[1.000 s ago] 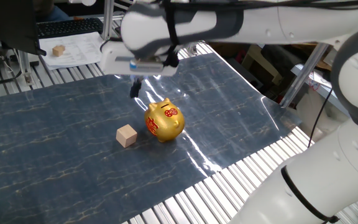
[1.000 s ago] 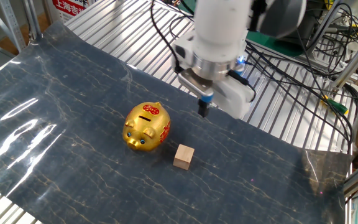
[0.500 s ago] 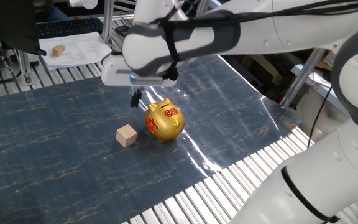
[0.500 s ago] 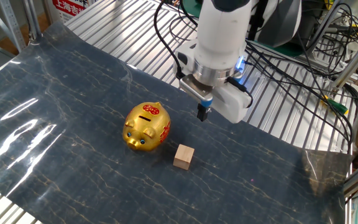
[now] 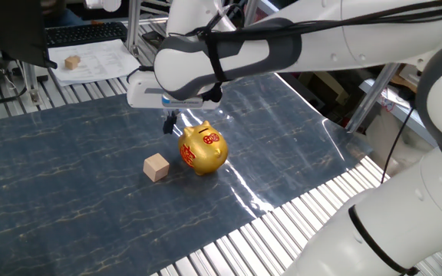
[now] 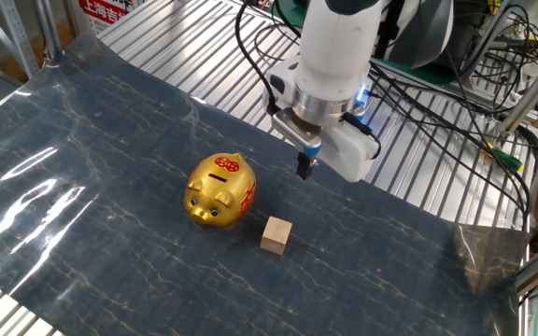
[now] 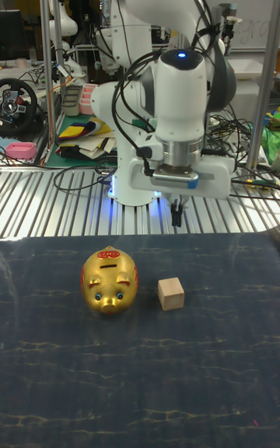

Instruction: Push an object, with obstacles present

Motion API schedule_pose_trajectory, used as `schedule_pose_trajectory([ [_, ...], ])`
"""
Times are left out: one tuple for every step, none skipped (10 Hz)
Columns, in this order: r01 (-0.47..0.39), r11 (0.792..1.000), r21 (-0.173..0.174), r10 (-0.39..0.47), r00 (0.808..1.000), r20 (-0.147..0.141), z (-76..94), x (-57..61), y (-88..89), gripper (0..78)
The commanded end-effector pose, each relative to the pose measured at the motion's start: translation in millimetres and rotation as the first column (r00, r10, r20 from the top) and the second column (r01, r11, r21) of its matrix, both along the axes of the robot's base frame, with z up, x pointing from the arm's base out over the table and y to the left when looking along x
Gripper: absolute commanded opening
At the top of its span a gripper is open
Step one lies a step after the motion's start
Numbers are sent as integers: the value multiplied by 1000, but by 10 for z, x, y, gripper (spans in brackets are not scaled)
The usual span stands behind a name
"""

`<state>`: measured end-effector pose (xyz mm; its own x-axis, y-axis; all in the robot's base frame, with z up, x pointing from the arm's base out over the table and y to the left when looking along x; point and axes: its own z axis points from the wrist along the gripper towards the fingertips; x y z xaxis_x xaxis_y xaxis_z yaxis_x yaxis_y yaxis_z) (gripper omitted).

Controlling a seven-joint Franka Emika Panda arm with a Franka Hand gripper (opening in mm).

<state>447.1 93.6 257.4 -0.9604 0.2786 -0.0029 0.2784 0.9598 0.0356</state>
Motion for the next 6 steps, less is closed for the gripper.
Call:
schedule_pose_trajectory([
  [39, 999, -16, -39, 999, 10, 10, 0, -3, 0],
  [78, 997, -25, -77, 997, 9, 10, 0, -3, 0],
  [120, 992, -25, -120, 993, -3, 10, 0, -3, 0],
  [137, 990, -22, -137, 991, -9, 10, 0, -3, 0],
  [149, 988, -24, -150, 988, -27, 10, 0, -3, 0],
  [149, 989, -25, -150, 988, -28, 10, 0, -3, 0],
])
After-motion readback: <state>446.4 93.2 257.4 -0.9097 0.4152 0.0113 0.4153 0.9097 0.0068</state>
